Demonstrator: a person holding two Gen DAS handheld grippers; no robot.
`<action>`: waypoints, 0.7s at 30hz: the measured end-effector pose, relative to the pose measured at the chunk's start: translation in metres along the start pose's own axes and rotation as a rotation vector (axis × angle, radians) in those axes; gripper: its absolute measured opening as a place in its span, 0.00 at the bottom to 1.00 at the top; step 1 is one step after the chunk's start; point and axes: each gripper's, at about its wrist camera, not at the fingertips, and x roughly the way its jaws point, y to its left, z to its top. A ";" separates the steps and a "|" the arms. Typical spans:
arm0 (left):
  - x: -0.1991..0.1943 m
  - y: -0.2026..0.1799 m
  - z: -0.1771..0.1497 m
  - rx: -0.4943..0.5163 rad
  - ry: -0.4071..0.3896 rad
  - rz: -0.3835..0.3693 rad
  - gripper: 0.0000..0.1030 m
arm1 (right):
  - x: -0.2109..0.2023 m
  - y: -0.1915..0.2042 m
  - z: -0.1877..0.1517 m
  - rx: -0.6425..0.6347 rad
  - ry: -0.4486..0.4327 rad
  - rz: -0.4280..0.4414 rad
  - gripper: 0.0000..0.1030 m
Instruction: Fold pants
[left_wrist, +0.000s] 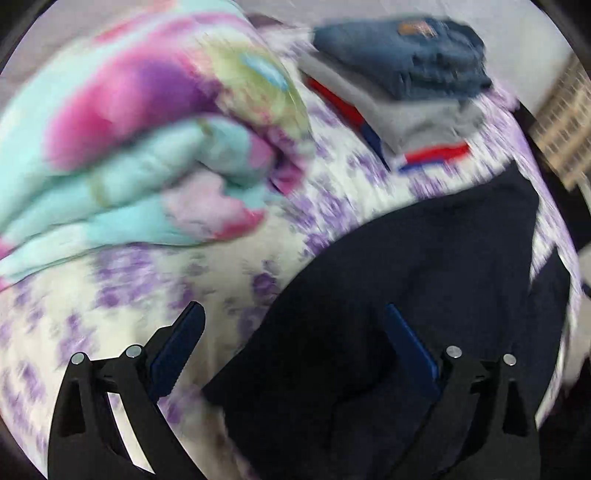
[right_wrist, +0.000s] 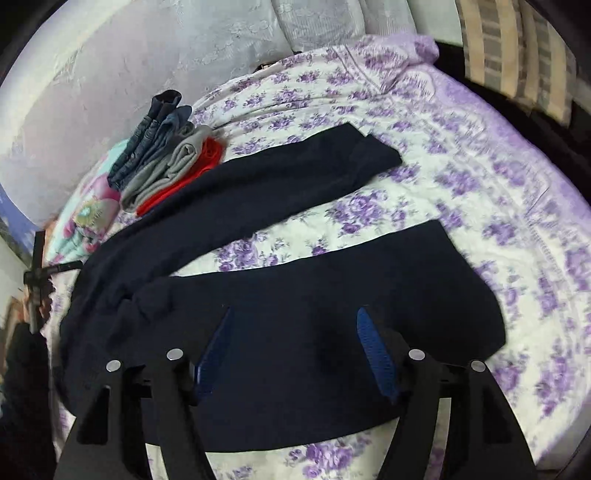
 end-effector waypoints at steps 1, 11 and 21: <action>0.009 0.002 -0.002 0.009 0.021 -0.010 0.92 | 0.001 0.010 0.005 -0.028 -0.003 -0.009 0.67; -0.012 0.005 -0.027 0.004 -0.193 -0.094 0.19 | 0.098 0.218 0.093 -0.696 0.071 0.368 0.67; 0.009 0.011 -0.030 0.013 -0.143 -0.107 0.59 | 0.239 0.348 0.134 -1.014 0.229 0.391 0.67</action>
